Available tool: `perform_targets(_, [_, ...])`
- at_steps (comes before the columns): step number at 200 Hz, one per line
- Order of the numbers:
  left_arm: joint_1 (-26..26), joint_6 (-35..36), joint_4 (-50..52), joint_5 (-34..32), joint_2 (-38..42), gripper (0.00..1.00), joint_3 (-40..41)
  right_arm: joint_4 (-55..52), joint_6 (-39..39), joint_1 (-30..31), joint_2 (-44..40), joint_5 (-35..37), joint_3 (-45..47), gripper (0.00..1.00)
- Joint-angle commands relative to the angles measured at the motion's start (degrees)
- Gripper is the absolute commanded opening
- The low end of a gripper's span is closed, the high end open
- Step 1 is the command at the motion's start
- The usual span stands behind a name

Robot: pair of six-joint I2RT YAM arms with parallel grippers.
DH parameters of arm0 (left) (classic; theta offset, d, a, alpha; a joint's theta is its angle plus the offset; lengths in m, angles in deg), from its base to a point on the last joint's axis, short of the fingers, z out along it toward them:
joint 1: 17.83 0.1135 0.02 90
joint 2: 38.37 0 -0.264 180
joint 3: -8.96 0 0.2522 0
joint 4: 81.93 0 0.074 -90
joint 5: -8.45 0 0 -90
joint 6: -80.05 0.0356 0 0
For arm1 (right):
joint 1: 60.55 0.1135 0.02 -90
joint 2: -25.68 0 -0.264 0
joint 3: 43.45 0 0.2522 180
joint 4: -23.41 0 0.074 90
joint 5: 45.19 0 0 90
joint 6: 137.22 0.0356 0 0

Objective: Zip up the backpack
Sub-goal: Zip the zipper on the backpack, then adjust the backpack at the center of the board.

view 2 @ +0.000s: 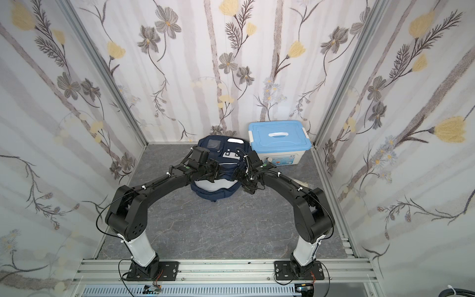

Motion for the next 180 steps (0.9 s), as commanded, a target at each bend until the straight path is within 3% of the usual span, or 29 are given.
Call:
perform_targets(1, [0.13, 1.37, -2.01, 5.97, 0.66, 0.43, 0.47, 9.93, 4.03, 0.75, 1.11, -0.37, -1.59, 0.9])
perform_targets(14, [0.49, 7.35, 2.64, 9.96, 0.71, 0.53, -3.16, 9.54, 4.25, 0.21, 0.6, 1.95, -0.83, 0.9])
perform_targets(23, [0.77, 13.41, 11.13, 11.65, 0.73, 0.62, -7.55, 9.58, 4.4, -0.27, 0.28, 1.97, -0.39, 0.9])
perform_targets(45, [4.02, 24.48, 24.06, 10.03, 5.25, 0.63, -9.99, 9.13, 4.28, -0.67, 0.04, 1.77, 0.15, 0.9])
perform_targets(66, [13.8, 28.52, 27.35, 7.37, 11.13, 0.65, -2.59, 9.11, 6.03, 0.48, 2.79, 1.89, -1.94, 0.89])
perform_targets(81, [21.42, 32.92, 28.39, 7.97, 10.46, 0.65, -1.72, 9.1, 5.84, 2.25, 6.95, 1.41, -7.23, 0.88])
perform_targets(110, [27.32, 46.99, 33.7, 9.49, -2.65, 0.62, -15.34, 3.61, -0.32, 5.3, 18.17, -0.19, -24.63, 0.81])
perform_targets(130, [27.95, 57.54, 42.44, 4.08, -14.86, 0.58, -30.76, -3.85, -7.57, 7.27, 25.31, 1.38, -36.65, 0.8])
perform_targets(153, [30.11, 62.82, 47.88, 3.0, -26.82, 0.53, -43.41, -7.16, -12.17, 7.86, 30.37, 6.15, -44.04, 0.82])
perform_targets(180, [31.0, 70.39, 57.25, -4.78, -38.59, 0.51, -56.77, -11.78, -14.32, 7.66, 37.44, 6.58, -51.53, 0.81])
